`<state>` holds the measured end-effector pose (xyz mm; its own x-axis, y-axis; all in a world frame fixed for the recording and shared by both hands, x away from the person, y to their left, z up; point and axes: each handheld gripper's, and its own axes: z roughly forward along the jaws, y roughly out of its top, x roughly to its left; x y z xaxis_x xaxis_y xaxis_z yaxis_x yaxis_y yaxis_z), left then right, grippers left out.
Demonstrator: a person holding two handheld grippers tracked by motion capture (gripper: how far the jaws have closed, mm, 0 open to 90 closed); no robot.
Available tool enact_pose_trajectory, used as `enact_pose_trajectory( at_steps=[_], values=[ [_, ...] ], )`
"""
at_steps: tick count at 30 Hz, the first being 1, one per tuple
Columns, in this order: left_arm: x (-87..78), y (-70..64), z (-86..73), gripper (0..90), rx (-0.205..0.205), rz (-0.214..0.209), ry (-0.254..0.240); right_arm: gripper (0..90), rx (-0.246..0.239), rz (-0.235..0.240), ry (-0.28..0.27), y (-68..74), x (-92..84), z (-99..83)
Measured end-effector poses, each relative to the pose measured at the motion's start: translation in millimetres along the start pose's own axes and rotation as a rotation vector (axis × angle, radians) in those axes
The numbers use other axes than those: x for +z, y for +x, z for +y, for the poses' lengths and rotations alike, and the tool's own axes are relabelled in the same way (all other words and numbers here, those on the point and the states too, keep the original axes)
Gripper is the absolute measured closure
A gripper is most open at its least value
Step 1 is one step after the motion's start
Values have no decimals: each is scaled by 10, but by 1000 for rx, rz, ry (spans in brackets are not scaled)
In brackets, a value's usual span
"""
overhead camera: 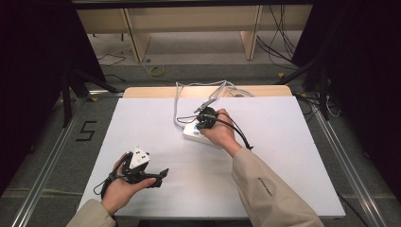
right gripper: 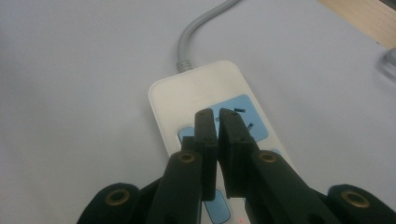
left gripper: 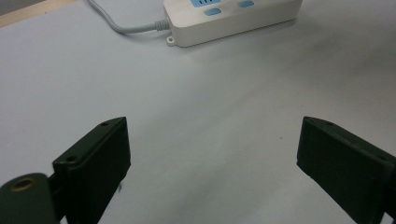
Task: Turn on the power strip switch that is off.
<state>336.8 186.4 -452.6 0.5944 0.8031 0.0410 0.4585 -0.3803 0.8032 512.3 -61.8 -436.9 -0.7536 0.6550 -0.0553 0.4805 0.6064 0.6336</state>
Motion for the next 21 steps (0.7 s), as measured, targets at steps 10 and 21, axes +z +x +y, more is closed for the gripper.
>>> enact_pose_trajectory(
  at_steps=[10, 21],
  values=[
    [1, -3, 1, 93, 2, 1, 2, 806, 28, -2, -18, -42, -116, -69],
    [4, -5, 1, 94, 1, 4, 4, 744, 56, -13, -48, -132, -289, -179]
  ],
)
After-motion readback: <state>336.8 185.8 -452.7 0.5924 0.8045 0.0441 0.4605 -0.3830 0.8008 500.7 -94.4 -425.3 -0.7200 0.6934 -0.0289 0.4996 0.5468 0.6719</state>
